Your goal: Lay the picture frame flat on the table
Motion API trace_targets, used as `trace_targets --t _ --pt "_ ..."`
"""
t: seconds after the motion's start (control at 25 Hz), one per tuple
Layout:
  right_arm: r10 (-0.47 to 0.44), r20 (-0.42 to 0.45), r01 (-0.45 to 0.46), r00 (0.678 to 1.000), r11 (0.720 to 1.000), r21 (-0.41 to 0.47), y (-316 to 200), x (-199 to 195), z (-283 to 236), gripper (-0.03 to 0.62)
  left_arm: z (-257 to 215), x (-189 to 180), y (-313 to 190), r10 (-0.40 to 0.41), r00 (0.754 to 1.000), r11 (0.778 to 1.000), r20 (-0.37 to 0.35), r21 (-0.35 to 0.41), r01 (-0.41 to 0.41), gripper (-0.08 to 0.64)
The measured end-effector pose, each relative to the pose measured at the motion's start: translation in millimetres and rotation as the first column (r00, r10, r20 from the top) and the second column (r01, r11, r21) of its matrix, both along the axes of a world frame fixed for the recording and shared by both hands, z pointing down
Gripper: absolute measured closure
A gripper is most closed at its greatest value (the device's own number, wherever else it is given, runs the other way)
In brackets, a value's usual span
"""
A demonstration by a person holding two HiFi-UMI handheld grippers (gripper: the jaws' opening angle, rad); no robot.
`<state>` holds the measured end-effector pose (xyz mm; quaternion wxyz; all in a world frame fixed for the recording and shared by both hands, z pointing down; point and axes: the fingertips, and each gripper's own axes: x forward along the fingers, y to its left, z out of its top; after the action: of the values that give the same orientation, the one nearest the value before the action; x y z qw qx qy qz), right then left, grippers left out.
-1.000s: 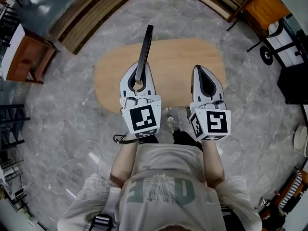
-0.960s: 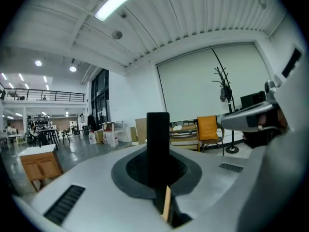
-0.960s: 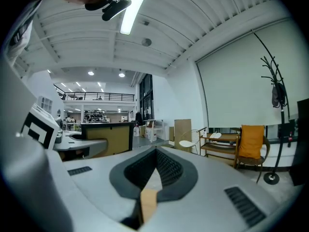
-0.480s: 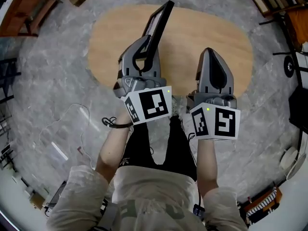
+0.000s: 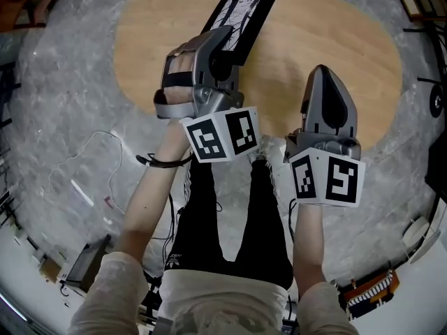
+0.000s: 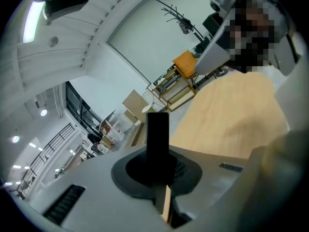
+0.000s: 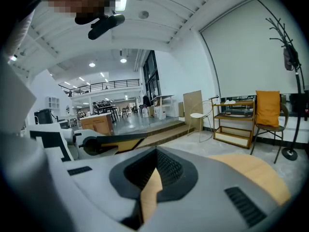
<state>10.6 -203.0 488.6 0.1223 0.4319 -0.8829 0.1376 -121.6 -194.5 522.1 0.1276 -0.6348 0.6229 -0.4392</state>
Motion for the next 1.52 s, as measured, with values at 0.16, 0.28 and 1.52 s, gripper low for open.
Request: trace_targets --t 0.16,0.28,1.52 --pt "-0.018 -0.033 0.017 0.999 0.999 -0.034 0 -6 23 0.586 39 0 -12 0.067 0.990 0.995 0.122 -0.083 -0.057 0.541" --pt "-0.032 -0.051 0.029 0.998 0.998 -0.059 7 -10 29 0.586 65 4 -9 0.134 0.962 0.983 0.239 -0.158 -0.097 0.541" --pt "-0.083 -0.045 0.076 0.995 0.985 -0.153 45 -6 72 0.586 195 26 22 0.323 0.898 0.842 0.298 -0.524 -0.129 0.471"
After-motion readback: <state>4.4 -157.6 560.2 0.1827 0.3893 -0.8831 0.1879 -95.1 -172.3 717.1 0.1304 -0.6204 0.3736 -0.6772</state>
